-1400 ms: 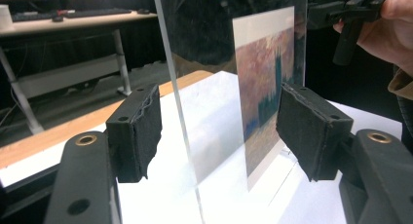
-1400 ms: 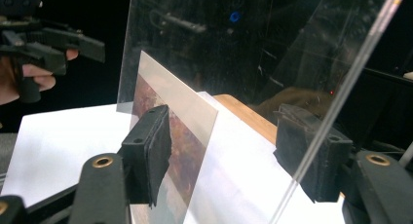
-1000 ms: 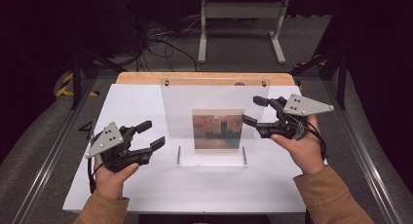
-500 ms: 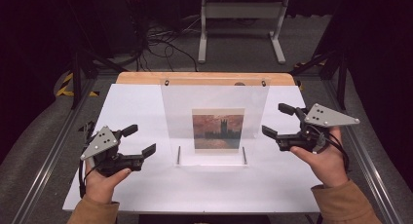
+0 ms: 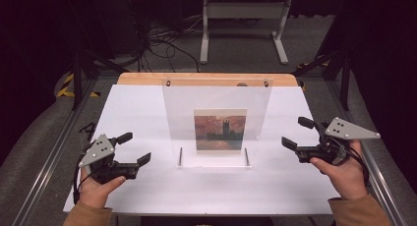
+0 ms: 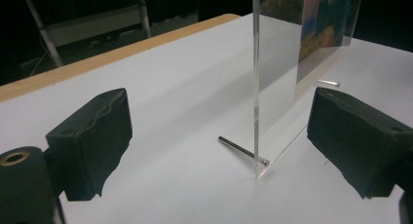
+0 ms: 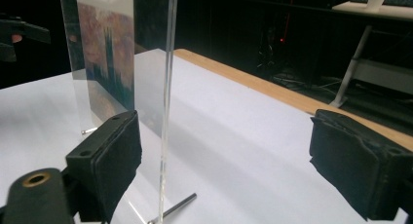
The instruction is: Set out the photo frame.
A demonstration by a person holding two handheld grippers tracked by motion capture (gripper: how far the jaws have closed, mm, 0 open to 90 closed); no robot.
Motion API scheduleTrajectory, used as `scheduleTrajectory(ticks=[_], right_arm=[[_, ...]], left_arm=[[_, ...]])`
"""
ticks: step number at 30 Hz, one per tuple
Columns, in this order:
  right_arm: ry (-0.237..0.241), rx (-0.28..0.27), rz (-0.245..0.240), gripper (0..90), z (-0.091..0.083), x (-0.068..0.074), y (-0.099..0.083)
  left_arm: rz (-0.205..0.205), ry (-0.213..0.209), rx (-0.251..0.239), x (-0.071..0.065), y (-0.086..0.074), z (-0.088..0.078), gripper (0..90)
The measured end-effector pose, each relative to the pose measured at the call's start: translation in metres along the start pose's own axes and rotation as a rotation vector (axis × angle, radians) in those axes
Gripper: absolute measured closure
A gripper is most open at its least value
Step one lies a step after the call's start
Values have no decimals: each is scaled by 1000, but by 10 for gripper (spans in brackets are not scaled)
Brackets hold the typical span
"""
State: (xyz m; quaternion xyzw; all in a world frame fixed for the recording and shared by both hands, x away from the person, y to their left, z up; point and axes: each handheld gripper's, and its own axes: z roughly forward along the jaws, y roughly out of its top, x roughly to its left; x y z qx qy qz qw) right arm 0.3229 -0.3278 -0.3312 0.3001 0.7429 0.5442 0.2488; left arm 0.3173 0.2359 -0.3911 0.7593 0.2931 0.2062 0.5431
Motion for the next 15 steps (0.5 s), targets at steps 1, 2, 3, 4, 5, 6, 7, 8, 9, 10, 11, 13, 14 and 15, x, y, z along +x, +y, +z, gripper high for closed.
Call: scheduleTrajectory(ticks=[1, 2, 3, 4, 5, 6, 7, 8, 9, 10, 11, 13, 14, 15], right_arm=[[1, 6, 7, 117, 0, -1, -5], [1, 6, 7, 117, 0, -1, -5], [-6, 28, 21, 103, 4, -2, -15], [-6, 28, 21, 103, 4, -2, -15], [-11, 38, 20, 100, 6, -3, -20], [-12, 46, 29, 97, 8, -3, -26], [-12, 49, 42, 94, 9, -4, -31], [-14, 52, 48, 91, 10, -4, -34], [-17, 64, 59, 85, 12, -6, -43], [-18, 65, 64, 80, 13, -6, -48], [-20, 68, 67, 73, 14, -7, -51], [-30, 64, 71, 60, 15, -8, -60], [-29, 67, 75, 59, 16, -9, -64], [-28, 69, 78, 57, 17, -9, -68]], left_arm=[[-8, -4, -5, 2, -5, 2, 88], [-8, -4, -5, 2, -5, 2, 87], [-27, -6, -9, 6, -13, 4, 85], [-27, -6, -9, 6, -13, 4, 84], [-39, -4, -14, 8, -17, 5, 84], [-45, -5, -15, 10, -19, 6, 84], [-49, -2, -13, 10, -21, 6, 84], [-53, 1, -8, 11, -23, 6, 84], [-57, 2, -7, 12, -25, 6, 85], [-65, 5, -8, 13, -29, 6, 85], [-63, 9, -4, 14, -32, 7, 85], [-63, 7, 1, 13, -36, 7, 86], [-58, 10, 2, 13, -39, 8, 88], [-56, 9, -3, 12, -42, 9, 89]])
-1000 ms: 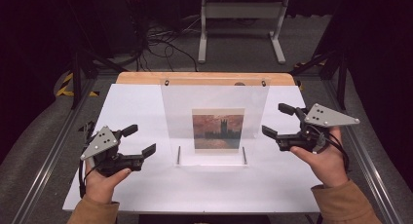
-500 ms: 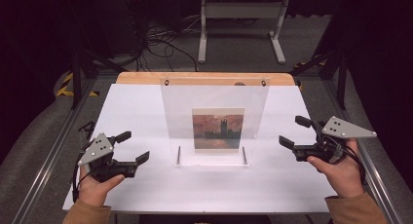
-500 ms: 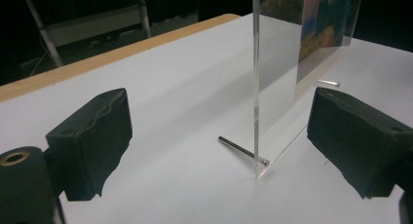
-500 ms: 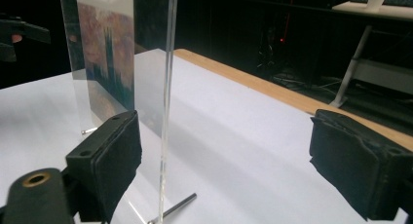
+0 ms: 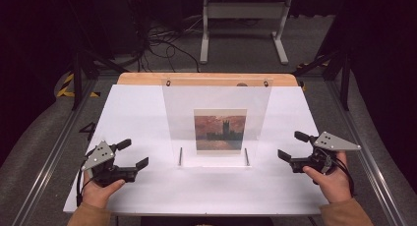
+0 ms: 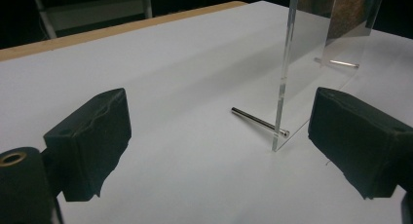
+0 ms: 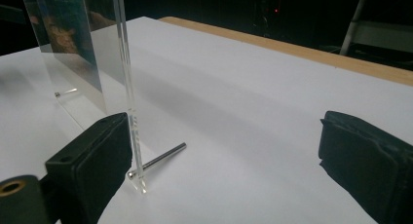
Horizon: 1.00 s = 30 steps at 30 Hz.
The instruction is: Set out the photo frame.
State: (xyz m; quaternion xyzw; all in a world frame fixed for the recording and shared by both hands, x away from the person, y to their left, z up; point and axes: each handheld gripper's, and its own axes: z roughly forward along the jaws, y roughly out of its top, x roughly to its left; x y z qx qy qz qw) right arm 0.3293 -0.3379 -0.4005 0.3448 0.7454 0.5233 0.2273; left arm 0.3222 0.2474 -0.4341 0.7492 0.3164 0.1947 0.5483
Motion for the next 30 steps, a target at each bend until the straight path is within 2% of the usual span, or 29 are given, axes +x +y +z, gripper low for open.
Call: scheduleTrajectory(ticks=[4, 8, 10, 12, 16, 19, 22, 28, 30], right_arm=[[0, -2, 1, 52, 2, 0, -13], [-18, -3, 9, 49, 1, 1, -25], [-34, 3, 9, 47, 2, 1, -32], [-44, 17, 3, 48, 4, 2, -36], [-46, 41, 16, 47, 7, 3, -43], [-55, 59, 21, 45, 9, 4, -47], [-77, 106, 15, 45, 13, 3, -51], [-83, 115, 18, 49, 14, 3, -51], [-83, 114, 18, 48, 14, 3, -51]], left_arm=[[31, 10, -3, -2, -9, 1, 97], [6, 19, -13, -1, -15, 3, 101], [7, 22, 1, 1, -17, 4, 101], [-18, 30, -1, 1, -22, 6, 101], [-37, 32, 5, 3, -27, 9, 102], [-34, 33, 20, 3, -29, 13, 102], [-31, 30, 33, 2, -30, 15, 102], [-24, 50, 43, 1, -30, 16, 102], [-18, 62, 61, 0, -28, 16, 105]])
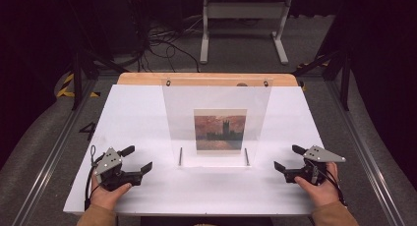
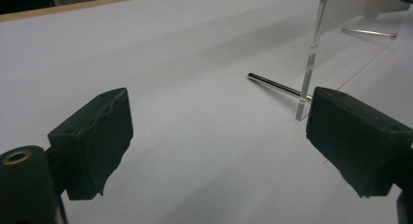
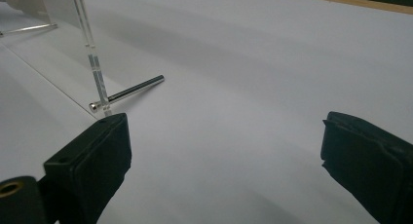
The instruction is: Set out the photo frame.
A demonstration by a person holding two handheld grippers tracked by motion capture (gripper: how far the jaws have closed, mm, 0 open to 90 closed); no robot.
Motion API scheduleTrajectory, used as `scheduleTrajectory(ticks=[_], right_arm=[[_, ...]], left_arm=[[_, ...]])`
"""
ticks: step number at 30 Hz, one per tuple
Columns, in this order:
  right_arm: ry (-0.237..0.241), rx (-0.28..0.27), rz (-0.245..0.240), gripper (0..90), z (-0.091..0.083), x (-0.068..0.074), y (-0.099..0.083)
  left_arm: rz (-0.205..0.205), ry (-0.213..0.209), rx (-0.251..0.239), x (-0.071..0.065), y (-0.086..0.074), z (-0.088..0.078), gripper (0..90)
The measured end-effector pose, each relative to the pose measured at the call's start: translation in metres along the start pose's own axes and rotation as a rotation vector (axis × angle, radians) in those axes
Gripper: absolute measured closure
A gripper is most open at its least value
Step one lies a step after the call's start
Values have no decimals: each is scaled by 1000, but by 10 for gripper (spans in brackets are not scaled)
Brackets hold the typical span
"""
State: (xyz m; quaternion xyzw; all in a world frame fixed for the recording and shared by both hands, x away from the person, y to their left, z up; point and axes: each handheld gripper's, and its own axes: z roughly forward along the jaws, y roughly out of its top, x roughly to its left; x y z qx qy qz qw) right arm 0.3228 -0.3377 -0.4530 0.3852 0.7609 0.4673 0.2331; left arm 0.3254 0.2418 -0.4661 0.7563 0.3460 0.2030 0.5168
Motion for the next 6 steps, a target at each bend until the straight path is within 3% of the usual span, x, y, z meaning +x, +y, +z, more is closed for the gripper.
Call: scheduleTrajectory(ticks=[6], right_arm=[[7, -8, 9, 61, -1, 1, 1]], left_arm=[[-7, 5, -1, 0, 3, -2, 111]])
